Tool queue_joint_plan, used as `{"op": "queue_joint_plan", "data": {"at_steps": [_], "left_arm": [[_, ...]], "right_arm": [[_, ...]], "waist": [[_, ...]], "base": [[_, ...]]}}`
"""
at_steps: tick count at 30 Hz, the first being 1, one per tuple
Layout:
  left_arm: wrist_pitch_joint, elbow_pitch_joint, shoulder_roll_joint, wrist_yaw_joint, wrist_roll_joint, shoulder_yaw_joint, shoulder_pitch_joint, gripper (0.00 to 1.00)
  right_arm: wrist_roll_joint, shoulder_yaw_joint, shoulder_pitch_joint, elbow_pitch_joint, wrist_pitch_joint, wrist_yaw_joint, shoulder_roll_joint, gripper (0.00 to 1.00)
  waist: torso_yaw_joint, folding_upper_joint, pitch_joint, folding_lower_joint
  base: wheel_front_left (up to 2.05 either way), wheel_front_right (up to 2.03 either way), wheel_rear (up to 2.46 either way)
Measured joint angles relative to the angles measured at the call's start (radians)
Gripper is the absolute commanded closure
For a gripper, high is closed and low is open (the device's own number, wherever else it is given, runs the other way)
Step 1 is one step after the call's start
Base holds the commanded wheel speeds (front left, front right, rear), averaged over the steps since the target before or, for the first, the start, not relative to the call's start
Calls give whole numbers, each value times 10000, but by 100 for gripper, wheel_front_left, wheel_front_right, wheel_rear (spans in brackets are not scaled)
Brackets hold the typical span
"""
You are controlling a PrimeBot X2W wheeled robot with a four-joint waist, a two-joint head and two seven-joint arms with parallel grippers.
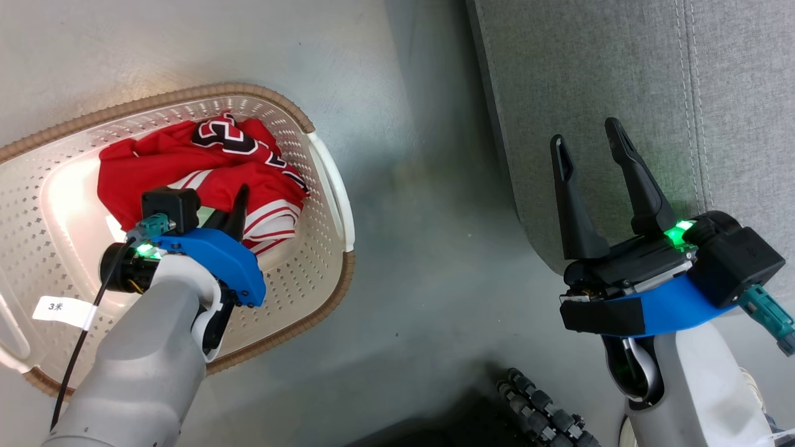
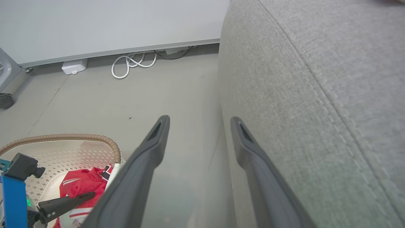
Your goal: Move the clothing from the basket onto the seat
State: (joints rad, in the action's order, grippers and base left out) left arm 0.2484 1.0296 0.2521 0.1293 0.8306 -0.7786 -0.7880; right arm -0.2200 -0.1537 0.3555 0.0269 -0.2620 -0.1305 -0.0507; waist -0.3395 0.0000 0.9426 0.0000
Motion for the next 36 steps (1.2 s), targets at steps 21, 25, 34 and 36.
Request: {"op": "queue_joint_plan", "data": {"at_steps": [21,25,34,36], "left_arm": [[132,-447,-153,-2,617,-1273,597,100],[132,-832,-221,-2,527,-1285,1011,100],[132,-1528,-430,0,33,-1149,2189,100],[132,-1651,-522,0,-58,-1170,2362,100]], "right_arm": [[537,19,77,543,-2,0,4,0],[729,67,-63,780,-2,0,6,0],[1129,311,-645,1383,-4,0,10,0],[1149,364,-877,1513,2,0,8,0]], "waist": [[702,0,-2144,-1],[937,0,-2946,-1],[1618,0,-4931,-2],[1786,1,-5376,-3]], "base": [[0,0,0],[0,0,0],[0,0,0],[0,0,0]]}}
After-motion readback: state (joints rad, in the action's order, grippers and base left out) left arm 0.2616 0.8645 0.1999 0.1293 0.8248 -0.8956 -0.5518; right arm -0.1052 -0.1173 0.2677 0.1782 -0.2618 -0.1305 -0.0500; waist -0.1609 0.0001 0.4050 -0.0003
